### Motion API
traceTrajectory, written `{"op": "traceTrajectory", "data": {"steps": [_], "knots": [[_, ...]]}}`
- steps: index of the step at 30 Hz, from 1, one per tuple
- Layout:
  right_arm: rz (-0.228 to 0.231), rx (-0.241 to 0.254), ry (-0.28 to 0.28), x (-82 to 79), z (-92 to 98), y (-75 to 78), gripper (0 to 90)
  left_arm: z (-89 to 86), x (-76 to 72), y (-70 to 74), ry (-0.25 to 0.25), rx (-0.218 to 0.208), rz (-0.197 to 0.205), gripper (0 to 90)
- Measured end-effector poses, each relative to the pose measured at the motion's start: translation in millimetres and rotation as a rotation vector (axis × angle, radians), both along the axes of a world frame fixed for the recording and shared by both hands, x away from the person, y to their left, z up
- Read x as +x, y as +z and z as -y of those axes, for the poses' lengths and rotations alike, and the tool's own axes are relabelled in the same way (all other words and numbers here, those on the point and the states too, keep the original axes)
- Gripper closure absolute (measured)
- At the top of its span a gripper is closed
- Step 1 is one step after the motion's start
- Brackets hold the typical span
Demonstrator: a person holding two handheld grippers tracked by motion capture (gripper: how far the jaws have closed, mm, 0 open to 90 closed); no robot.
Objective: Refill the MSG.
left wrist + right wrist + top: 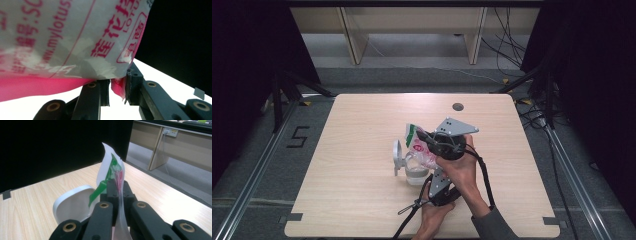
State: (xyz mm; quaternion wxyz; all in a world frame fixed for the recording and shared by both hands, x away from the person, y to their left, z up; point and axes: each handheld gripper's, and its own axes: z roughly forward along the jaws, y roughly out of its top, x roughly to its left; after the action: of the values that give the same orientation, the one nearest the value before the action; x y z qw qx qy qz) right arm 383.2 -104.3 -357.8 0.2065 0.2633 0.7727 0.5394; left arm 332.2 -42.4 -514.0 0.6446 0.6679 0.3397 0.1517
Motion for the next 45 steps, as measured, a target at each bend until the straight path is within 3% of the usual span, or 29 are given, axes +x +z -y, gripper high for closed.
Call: {"op": "traceTrajectory", "data": {"steps": [5, 7, 9, 17, 20, 23, 24, 26, 34, 37, 39, 43, 45], "knots": [[-0.007, -0.002, -0.002, -0.9, -0.8, 0.1, 89.8, 0.5, 1.2, -0.3, -0.015, -0.015, 0.001, 76.1], [0.011, -0.011, 0.007, 1.4, -0.2, 0.5, 89.8, 0.3, 1.5, -0.2, -0.008, -0.010, 0.000, 76.1], [-0.010, -0.007, -0.001, 0.8, -1.0, 0.5, 89.8, 0.2, 1.9, -0.1, -0.006, -0.012, -0.003, 76.1], [-0.009, -0.011, -0.001, 1.0, -1.3, 1.1, 89.7, -0.5, 2.0, 0.3, -0.009, -0.010, -0.002, 76.1], [0.017, -0.012, 0.001, 2.0, -2.4, 0.2, 89.7, -0.4, 2.2, 0.1, -0.012, -0.007, 0.001, 76.1], [-0.005, -0.003, 0.008, 1.8, -3.2, -0.4, 89.7, 0.3, 2.8, -0.4, -0.013, -0.018, -0.003, 76.1], [-0.009, -0.011, 0.000, 0.5, -3.7, -0.3, 89.7, -0.2, 1.5, 0.7, -0.001, -0.002, -0.011, 76.1], [0.020, -0.028, 0.008, 2.3, -3.8, 0.3, 89.6, 0.3, 2.1, -0.1, -0.002, -0.011, 0.000, 76.1], [-0.011, -0.017, 0.014, 1.4, -5.2, 0.3, 89.5, 1.0, 2.3, 0.5, -0.008, -0.017, -0.001, 76.2], [-0.004, -0.020, 0.016, 1.4, -4.5, 1.1, 89.5, 1.0, 1.4, 0.7, 0.000, -0.007, -0.002, 76.1], [0.024, -0.016, 0.008, 3.0, -3.6, 0.8, 89.5, 1.5, 2.3, 0.4, -0.010, -0.018, -0.002, 76.2], [0.016, -0.007, -0.003, 1.5, -4.8, 0.8, 89.5, 1.2, 1.6, 1.0, -0.002, -0.011, -0.006, 76.1], [0.015, -0.016, 0.018, 2.6, -4.7, 0.6, 89.4, 2.1, 2.1, 0.6, -0.003, -0.021, -0.001, 76.1]]}}
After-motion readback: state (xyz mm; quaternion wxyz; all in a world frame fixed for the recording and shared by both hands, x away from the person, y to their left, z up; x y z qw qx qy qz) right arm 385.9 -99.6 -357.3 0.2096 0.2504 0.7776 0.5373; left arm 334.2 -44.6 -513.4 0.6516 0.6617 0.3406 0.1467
